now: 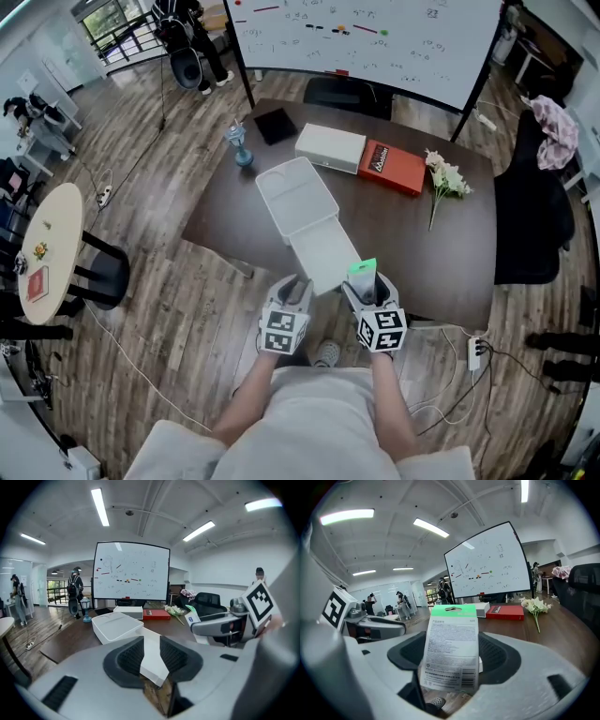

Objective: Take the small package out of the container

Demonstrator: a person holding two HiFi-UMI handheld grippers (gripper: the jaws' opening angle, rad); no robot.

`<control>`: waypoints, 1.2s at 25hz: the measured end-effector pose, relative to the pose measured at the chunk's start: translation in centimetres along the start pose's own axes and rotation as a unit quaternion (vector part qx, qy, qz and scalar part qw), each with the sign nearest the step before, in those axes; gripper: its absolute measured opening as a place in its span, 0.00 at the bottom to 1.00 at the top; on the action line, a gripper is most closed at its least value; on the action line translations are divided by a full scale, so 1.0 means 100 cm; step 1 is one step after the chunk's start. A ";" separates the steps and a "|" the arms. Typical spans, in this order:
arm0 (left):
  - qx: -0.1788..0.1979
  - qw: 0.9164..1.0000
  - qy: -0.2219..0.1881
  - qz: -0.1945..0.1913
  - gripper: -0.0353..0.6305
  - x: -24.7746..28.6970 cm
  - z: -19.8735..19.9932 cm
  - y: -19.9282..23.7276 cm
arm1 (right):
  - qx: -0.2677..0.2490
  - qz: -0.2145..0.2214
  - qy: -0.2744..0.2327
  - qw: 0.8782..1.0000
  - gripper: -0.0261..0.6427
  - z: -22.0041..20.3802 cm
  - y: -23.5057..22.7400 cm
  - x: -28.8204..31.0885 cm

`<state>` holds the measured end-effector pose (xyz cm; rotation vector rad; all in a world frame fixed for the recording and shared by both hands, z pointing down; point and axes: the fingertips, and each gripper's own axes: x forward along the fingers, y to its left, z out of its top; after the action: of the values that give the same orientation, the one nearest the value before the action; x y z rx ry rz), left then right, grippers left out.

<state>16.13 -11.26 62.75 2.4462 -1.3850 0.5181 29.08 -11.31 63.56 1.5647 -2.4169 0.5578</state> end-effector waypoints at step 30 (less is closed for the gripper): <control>-0.002 0.999 -0.045 -0.005 0.06 -0.014 0.007 -0.009 | -0.007 0.042 0.008 0.999 0.56 -0.011 0.015 0.003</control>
<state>16.38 -10.04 61.42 2.4994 -1.4068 0.4061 27.59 -10.54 64.32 1.4520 -2.4795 0.5646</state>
